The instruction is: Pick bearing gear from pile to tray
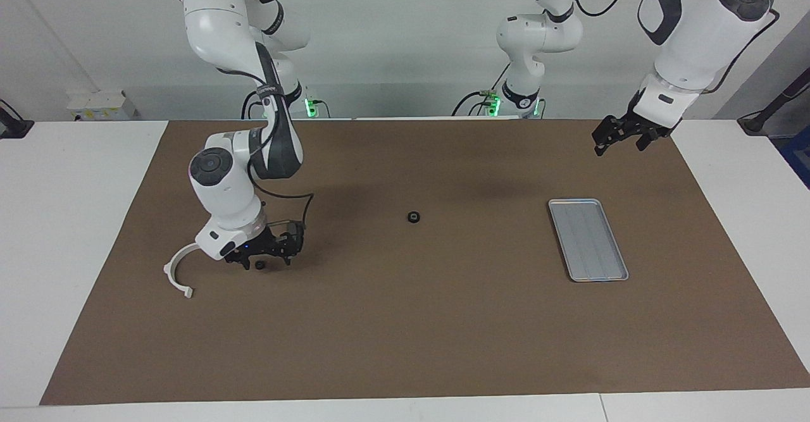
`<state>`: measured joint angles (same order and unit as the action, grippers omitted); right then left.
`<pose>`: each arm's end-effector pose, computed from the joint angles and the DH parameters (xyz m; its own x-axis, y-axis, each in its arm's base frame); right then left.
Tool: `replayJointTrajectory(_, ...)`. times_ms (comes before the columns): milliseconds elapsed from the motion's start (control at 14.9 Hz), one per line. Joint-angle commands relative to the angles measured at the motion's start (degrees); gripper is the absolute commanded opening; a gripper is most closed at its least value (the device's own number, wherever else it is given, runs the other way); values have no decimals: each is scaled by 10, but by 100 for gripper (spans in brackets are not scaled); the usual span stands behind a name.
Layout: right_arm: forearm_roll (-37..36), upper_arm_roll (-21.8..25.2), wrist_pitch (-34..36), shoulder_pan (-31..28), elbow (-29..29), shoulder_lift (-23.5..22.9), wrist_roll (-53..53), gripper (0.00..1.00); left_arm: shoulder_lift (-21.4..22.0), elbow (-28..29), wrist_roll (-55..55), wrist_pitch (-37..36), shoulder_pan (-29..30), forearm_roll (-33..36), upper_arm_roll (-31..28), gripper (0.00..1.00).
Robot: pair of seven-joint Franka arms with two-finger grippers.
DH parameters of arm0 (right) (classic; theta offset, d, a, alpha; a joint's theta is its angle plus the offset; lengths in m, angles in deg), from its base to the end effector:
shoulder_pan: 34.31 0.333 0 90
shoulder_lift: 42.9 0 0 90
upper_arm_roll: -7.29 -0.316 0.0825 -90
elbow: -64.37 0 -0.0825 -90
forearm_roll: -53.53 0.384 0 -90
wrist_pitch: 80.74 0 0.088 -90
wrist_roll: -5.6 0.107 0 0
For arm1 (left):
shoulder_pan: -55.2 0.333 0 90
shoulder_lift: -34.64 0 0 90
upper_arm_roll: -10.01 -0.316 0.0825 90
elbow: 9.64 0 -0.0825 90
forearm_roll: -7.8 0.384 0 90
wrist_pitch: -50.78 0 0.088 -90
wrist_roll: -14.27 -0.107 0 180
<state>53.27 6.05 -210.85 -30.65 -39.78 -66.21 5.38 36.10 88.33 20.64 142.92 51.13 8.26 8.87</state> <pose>0.6464 0.0543 0.3197 0.9949 0.0899 0.0464 0.0902 -0.9959 -0.0048 0.5442 -0.0269 0.5760 0.9954 0.0598 -0.0749 0.0588 -0.9981 -0.0159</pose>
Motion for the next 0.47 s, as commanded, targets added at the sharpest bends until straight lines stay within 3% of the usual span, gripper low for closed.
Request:
replayJointTrajectory(0, 1, -9, -7, -22, -40, 22, -32, 100, 13, 25, 53, 14, -6, -33, 2, 100)
replayJointTrajectory(135, 1, -9, -9, -32, -46, 21, -49, 100, 17, 49, 117, 40, -28, -56, 2, 100)
replayJointTrajectory(404, 1, -9, -13, -38, -46, 18, -51, 100, -23, 66, 209, 111, -114, -56, 2, 100)
